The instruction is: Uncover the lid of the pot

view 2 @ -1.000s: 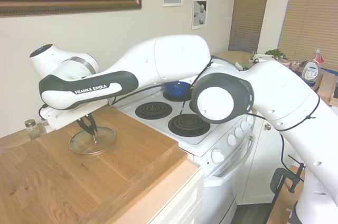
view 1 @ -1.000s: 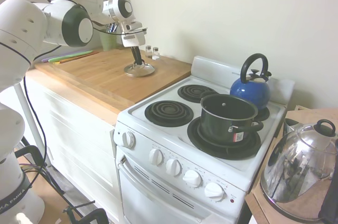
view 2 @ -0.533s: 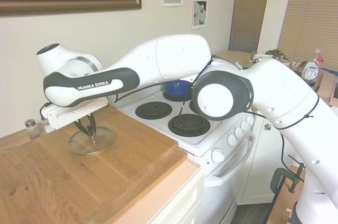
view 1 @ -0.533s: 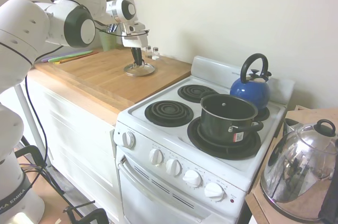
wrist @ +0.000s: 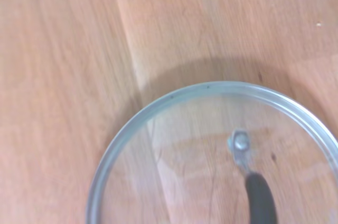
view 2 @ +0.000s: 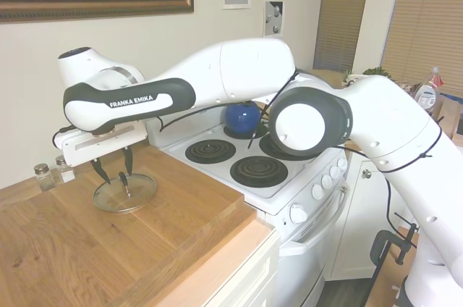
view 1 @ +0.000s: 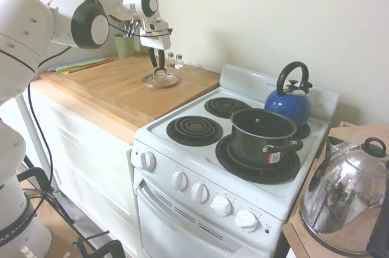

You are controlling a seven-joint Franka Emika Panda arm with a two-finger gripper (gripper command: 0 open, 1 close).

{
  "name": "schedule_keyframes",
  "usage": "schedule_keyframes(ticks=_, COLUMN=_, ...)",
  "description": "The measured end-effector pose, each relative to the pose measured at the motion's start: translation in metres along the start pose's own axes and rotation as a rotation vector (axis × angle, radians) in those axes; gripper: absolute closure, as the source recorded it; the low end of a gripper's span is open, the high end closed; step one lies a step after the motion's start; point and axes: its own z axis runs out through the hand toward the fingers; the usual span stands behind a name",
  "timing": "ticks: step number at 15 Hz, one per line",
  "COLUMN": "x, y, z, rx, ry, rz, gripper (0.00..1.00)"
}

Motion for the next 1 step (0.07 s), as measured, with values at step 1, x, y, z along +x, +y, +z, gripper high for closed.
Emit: schedule_keyframes(ticks=1, x=-0.0002, y=0.004, z=-0.0066, rx=0.006, ry=0.003, rz=-0.002, gripper=0.0)
